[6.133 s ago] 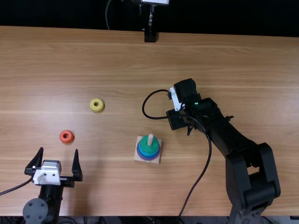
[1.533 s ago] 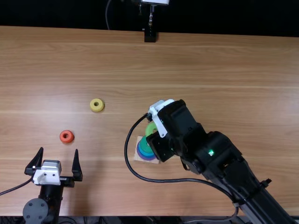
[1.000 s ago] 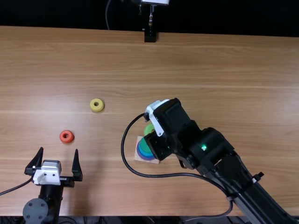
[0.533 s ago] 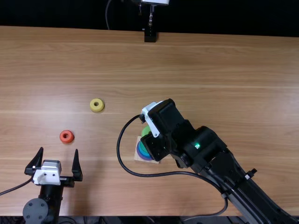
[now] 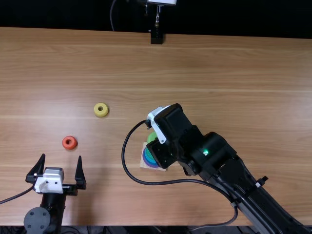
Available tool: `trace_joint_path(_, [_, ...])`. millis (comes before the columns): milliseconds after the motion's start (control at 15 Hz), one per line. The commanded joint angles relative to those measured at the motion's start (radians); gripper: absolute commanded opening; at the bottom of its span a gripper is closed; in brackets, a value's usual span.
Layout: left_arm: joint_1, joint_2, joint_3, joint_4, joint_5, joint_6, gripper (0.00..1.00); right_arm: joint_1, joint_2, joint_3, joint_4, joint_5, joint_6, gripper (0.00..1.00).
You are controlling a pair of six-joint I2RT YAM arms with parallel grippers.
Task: Build the Hanoi tower: stack the rings onto the peg from bottom to top in this color order: purple, dark blue, light blue, dark green, light green, yellow, orange.
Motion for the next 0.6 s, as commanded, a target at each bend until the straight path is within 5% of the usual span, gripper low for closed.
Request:
trace_joint_path(0, [-0.003,-0.012,-0.015,-0.013,0.002,0.009,1.00,0.012,0.005,-0.009,0.003,-0.002,0.006,0.00])
trace_joint_path(267, [-0.003,-0.012,-0.015,-0.013,0.002,0.009,1.00,0.012,0.005,-0.008,0.003,0.004,0.006,0.00])
trace_joint_path(333, [-0.003,-0.012,-0.015,-0.013,0.002,0.009,1.00,0.013,0.005,-0.009,0.003,0.006,0.004,0.20])
trace_joint_path(467, [-0.003,-0.012,-0.015,-0.013,0.002,0.009,1.00,0.013,0.005,-0.011,0.004,0.037,0.002,0.95])
trace_joint_path(533, [-0.003,-0.012,-0.015,-0.013,0.002,0.009,1.00,0.013,0.008,-0.012,0.003,0.076,-0.003,1.00])
